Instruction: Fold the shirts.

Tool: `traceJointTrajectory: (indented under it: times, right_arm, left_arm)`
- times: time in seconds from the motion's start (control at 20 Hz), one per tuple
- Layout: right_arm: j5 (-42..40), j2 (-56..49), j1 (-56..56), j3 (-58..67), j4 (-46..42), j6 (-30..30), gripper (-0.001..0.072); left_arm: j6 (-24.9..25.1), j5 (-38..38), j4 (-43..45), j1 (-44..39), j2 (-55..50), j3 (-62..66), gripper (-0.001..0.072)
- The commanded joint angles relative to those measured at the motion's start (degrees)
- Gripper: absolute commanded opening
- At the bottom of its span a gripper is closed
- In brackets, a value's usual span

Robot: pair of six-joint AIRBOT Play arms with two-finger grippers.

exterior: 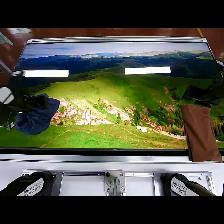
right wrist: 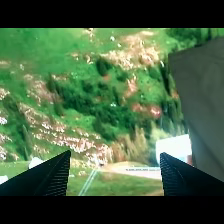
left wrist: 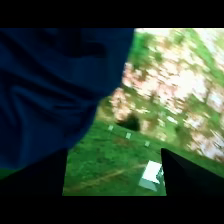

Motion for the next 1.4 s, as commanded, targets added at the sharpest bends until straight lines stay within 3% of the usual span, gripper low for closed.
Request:
traceJointTrajectory:
  times: [0.0, 0.15, 0.45, 0.65, 0.7, 0.75, 0.8, 0.9, 1.1, 1.35]
  right_arm:
    - [-2.0, -0.3, 0.0, 0.1, 0.2, -1.9, 0.0679]
    - [-1.4, -1.2, 0.0, 0.0, 0.5, -1.9, 0.0679]
    - [-1.5, -2.3, 0.0, 0.1, 3.5, -2.5, 0.0679]
    - [-0.6, -2.3, 0.0, 0.1, 4.9, -2.5, 0.0679]
    - [-0.3, -2.3, 0.0, 0.1, 5.1, -2.5, 0.0679]
    - [0.0, -2.3, 0.0, 0.1, 5.1, -2.5, 0.0678]
    - [0.4, -2.3, 0.0, 0.1, 5.1, -2.5, 0.0679]
    - [1.5, -2.3, 0.0, 0.1, 5.2, -2.5, 0.0679]
    - [5.1, -2.1, 0.0, 0.1, 5.2, -3.2, 0.0678]
    - [7.5, 6.6, 0.0, 0.1, 8.1, -8.0, 0.0678]
  left_arm:
    - [-0.5, 1.3, -6.1, 16.7, -4.8, 0.0, 0.0716]
    - [-0.5, 3.7, -7.8, 21.1, -10.6, 0.0, 0.0718]
    - [-0.5, 15.1, -10.2, 18.3, -20.3, 0.0, 0.0719]
    - [-0.7, 16.1, -10.4, 17.3, -25.0, 0.0, 0.0715]
    - [-0.8, 15.9, -10.6, 17.3, -25.4, 0.0, 0.0604]
    - [-0.7, 15.7, -11.2, 17.3, -25.2, 0.0, 0.0115]
    - [0.7, 15.8, -12.3, 17.1, -24.7, 0.1, 0.0034]
    - [1.6, 15.8, -13.4, 15.8, -22.3, 1.3, 0.0036]
    - [10.6, 14.0, -16.6, 6.0, -9.7, 7.3, 0.0036]
    - [11.3, 14.3, -27.8, -12.9, 9.3, 8.9, 0.0036]
